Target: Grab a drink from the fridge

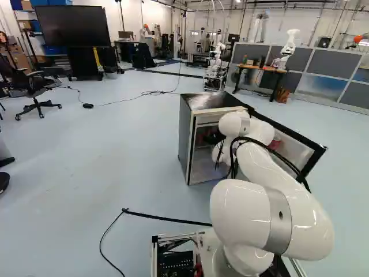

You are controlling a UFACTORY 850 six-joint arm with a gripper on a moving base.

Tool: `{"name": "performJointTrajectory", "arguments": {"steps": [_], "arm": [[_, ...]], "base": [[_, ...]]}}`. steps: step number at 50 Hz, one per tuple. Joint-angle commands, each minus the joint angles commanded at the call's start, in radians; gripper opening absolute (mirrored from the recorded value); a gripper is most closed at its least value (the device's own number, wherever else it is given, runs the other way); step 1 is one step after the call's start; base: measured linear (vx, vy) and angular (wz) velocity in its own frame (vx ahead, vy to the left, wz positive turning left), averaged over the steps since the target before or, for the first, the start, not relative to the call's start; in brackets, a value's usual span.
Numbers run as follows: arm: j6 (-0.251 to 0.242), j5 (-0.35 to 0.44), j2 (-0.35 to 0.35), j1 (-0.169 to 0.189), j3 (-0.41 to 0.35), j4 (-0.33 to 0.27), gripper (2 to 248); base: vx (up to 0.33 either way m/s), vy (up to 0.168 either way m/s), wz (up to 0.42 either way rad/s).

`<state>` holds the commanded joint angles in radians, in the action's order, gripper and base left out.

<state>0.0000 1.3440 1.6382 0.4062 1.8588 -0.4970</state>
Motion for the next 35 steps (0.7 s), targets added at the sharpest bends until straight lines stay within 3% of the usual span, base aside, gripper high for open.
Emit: {"name": "performJointTrajectory", "arguments": {"steps": [35], "arm": [[0.0,-0.058,0.106,-0.012,0.186,0.0,247]], "base": [[0.0,0.0,0.0]]}}
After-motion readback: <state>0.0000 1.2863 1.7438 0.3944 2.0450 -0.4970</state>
